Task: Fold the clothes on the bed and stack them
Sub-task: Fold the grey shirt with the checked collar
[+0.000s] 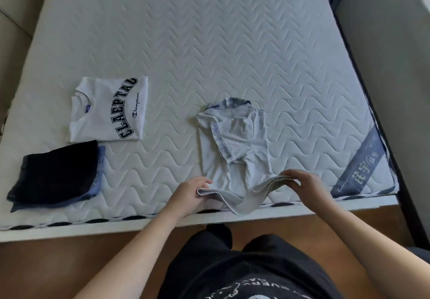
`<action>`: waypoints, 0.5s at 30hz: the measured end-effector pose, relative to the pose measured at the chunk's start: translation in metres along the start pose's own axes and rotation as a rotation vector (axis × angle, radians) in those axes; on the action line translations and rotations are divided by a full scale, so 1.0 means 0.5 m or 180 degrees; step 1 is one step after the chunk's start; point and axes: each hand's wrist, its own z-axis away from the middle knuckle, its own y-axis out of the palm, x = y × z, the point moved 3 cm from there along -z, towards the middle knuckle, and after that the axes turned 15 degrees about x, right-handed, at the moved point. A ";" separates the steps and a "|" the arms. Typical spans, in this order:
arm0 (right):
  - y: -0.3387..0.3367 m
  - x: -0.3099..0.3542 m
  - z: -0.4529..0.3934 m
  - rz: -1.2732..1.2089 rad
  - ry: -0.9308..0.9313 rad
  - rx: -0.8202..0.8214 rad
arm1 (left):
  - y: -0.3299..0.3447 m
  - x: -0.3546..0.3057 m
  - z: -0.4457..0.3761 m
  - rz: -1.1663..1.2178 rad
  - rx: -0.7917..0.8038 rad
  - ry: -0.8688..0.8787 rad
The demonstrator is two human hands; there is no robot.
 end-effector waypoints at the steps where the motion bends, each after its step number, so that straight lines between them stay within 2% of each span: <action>1: -0.013 0.001 -0.024 -0.0046 0.0013 -0.0009 | -0.029 -0.006 -0.017 0.0148 0.0131 -0.0025; 3: -0.040 0.005 -0.067 -0.0116 0.0034 -0.0023 | -0.082 -0.018 -0.049 0.0307 0.0205 -0.0077; 7: -0.086 0.002 -0.153 -0.0357 0.0064 -0.0017 | -0.171 -0.041 -0.118 0.0532 -0.0039 -0.0056; 12: -0.137 -0.010 -0.300 -0.0485 -0.0069 0.0050 | -0.236 -0.036 -0.235 0.1014 -0.0206 0.0043; 15: -0.150 -0.031 -0.395 -0.0652 0.0047 0.0217 | -0.266 -0.008 -0.314 0.1222 -0.0284 -0.0030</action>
